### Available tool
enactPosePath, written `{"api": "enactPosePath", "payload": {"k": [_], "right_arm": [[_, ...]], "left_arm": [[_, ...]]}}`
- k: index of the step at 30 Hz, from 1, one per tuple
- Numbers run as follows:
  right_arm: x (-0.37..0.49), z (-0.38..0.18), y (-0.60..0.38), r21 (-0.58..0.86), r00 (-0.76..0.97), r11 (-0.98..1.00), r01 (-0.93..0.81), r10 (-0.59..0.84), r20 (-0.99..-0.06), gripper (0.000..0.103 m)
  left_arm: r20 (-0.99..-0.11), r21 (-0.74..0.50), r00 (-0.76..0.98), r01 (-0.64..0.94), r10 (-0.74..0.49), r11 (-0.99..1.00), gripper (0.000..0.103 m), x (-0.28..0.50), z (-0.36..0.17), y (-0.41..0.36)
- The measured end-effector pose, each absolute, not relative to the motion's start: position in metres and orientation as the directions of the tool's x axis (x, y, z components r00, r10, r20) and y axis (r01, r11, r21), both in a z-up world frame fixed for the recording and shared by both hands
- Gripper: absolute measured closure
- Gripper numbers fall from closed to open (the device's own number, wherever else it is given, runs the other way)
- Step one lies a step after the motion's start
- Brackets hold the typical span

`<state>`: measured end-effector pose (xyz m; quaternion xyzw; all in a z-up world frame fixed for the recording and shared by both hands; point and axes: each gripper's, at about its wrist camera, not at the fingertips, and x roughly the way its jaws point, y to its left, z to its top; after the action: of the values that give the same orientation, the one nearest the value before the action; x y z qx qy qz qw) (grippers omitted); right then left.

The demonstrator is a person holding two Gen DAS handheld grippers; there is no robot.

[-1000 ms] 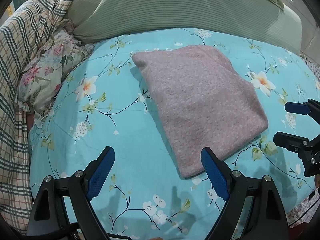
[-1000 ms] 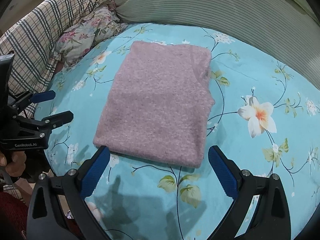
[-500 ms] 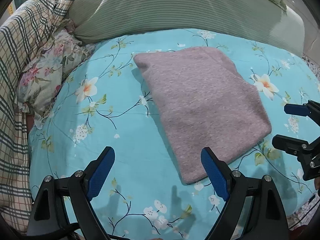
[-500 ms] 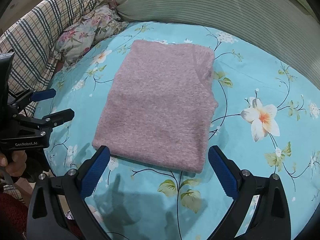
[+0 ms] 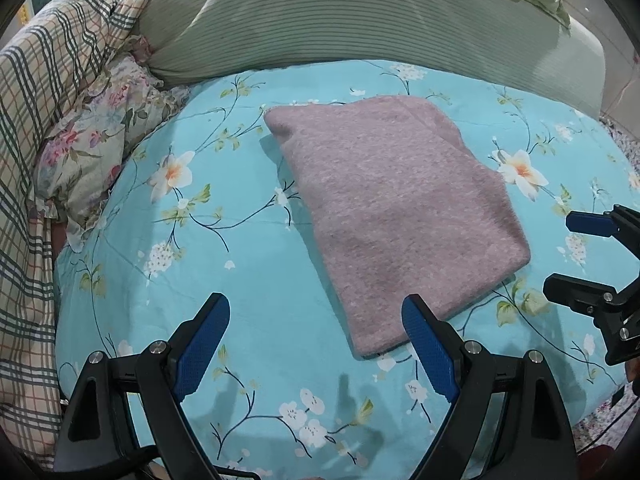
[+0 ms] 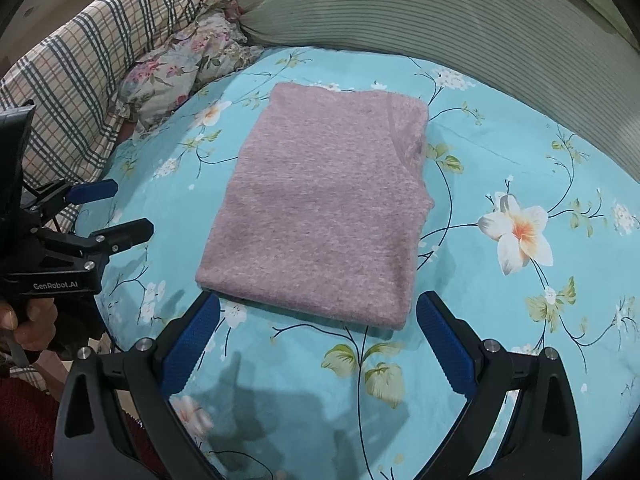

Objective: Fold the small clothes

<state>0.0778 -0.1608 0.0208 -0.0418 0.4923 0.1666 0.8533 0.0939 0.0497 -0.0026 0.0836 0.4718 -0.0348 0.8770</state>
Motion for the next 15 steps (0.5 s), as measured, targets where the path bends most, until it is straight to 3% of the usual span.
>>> {"api": "enactPosePath", "payload": {"k": [15], "right_arm": [[0.074, 0.023, -0.164, 0.096, 0.466, 0.941, -0.325, 0.248, -0.849, 0.004]], "left_arm": [[-0.833, 0.113, 0.553, 0.165, 0.003, 0.980, 0.014, 0.080, 0.000, 0.044]]}}
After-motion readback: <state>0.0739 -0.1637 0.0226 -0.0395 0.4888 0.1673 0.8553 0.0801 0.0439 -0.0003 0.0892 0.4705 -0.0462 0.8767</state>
